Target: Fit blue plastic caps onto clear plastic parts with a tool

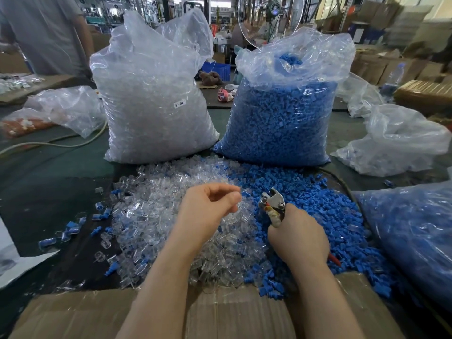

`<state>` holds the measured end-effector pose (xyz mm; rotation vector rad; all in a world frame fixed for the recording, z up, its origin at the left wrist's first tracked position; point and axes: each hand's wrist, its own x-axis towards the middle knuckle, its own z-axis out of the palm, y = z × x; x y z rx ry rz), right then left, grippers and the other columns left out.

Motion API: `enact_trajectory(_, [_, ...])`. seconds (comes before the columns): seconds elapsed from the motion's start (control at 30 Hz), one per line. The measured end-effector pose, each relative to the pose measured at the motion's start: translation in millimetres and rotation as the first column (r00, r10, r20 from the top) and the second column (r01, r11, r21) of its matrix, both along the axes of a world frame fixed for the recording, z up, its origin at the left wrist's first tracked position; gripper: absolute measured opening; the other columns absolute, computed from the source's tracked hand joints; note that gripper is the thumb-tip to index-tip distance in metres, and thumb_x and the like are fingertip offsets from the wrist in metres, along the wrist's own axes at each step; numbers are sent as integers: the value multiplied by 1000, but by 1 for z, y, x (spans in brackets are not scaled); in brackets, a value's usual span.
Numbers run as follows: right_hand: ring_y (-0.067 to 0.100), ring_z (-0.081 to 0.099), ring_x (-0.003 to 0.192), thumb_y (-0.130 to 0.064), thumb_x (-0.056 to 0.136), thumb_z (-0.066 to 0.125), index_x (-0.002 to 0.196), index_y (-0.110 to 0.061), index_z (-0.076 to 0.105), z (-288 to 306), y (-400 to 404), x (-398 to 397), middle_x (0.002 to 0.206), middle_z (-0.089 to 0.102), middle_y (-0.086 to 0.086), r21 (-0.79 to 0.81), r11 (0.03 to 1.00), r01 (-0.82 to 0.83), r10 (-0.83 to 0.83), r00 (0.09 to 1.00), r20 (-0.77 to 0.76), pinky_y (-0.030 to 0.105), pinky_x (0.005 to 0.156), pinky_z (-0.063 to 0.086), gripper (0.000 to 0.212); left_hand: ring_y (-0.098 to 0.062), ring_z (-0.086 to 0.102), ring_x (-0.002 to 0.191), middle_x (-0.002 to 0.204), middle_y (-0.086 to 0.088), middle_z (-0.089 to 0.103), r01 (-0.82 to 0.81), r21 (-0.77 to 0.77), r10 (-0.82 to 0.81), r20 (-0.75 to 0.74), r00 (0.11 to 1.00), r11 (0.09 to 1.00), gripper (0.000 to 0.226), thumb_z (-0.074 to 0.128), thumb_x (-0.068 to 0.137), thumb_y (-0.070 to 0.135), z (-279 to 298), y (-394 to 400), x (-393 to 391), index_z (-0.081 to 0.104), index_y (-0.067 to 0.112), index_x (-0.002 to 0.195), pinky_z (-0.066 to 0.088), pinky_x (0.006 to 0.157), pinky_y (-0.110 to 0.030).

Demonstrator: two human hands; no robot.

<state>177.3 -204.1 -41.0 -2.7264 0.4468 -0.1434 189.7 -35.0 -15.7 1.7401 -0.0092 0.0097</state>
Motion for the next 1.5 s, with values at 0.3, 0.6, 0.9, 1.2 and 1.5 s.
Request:
enact_trajectory(0.3, [11, 45, 57, -28, 88, 55, 75, -22, 43, -3, 1, 0, 71, 52, -4, -17, 1000, -3, 3, 1000, 4, 26, 46, 25, 18, -6, 72, 74, 78, 3, 76, 0, -50, -1, -31, 1000, 999, 8, 71, 89, 16, 2, -3, -1, 74, 21, 94, 54, 67, -13])
enact_trajectory(0.6, [18, 56, 67, -29, 89, 61, 86, -23, 61, 1, 1, 7, 74, 63, -3, 412, 905, -102, -3, 969, 246, 37, 59, 47, 7, -14, 75, 73, 77, -4, 77, -46, -186, 33, -75, 997, 981, 14, 74, 84, 3, 2, -8, -3, 72, 10, 95, 59, 67, -21])
enact_trajectory(0.9, [-1, 57, 62, -17, 87, 70, 84, -30, 66, 9, 12, -1, 75, 67, -11, 661, 669, -340, -27, 877, 479, 14, 56, 43, 14, -15, 75, 78, 78, -3, 77, -83, -264, 56, -108, 993, 961, 13, 74, 83, 1, 0, -16, -2, 71, 9, 93, 59, 70, -23])
enact_trajectory(1.2, [2, 65, 73, -12, 87, 72, 83, -29, 66, 11, 18, -3, 79, 69, -15, 656, 606, -450, -16, 818, 576, 13, 66, 50, 19, -17, 75, 74, 77, -7, 76, -103, -353, 66, -114, 991, 930, 11, 75, 82, 1, 7, -21, -5, 71, 4, 91, 58, 64, -20])
enact_trajectory(1.5, [8, 63, 71, -22, 86, 72, 84, -26, 63, 10, 22, -5, 78, 67, -11, 588, 711, -386, -58, 801, 596, 34, 66, 55, 10, -20, 75, 78, 80, -8, 77, -69, -361, 46, -71, 996, 930, 9, 78, 78, 1, 14, -23, -10, 74, 7, 84, 59, 67, -22])
